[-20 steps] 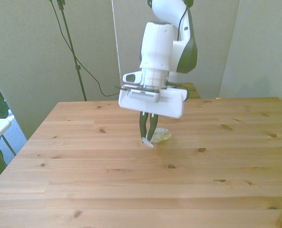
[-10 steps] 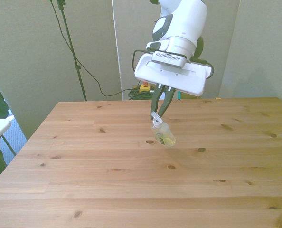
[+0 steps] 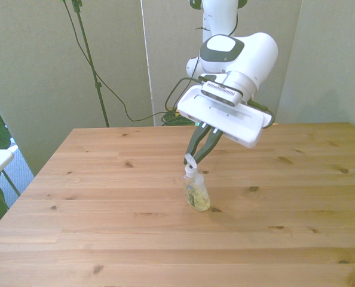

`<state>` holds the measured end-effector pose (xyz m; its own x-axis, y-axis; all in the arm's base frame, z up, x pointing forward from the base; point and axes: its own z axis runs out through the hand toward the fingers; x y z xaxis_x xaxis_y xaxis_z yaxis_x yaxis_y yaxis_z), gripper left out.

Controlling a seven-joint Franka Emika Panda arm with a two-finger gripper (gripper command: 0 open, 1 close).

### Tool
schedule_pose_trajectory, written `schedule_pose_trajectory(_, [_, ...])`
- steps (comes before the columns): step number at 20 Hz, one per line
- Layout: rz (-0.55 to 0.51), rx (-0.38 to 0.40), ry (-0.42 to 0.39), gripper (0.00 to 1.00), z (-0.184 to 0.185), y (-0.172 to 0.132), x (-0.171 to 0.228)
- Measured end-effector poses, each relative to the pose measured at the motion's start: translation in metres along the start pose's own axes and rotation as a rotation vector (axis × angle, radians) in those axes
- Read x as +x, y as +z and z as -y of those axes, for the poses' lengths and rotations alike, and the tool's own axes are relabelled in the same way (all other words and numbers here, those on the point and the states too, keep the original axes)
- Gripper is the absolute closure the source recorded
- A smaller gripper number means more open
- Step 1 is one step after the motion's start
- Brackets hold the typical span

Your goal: Stand the sanitizer

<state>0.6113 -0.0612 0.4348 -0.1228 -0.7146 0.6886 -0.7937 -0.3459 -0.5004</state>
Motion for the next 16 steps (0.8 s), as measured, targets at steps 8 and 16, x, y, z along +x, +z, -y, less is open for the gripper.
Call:
schedule_pose_trajectory(8, [-0.038,0.046,0.0,1.0,0.001,-0.001,-0.012])
schedule_pose_trajectory(16, [-0.026,0.058,-0.007,0.0,0.0,-0.009,-0.019])
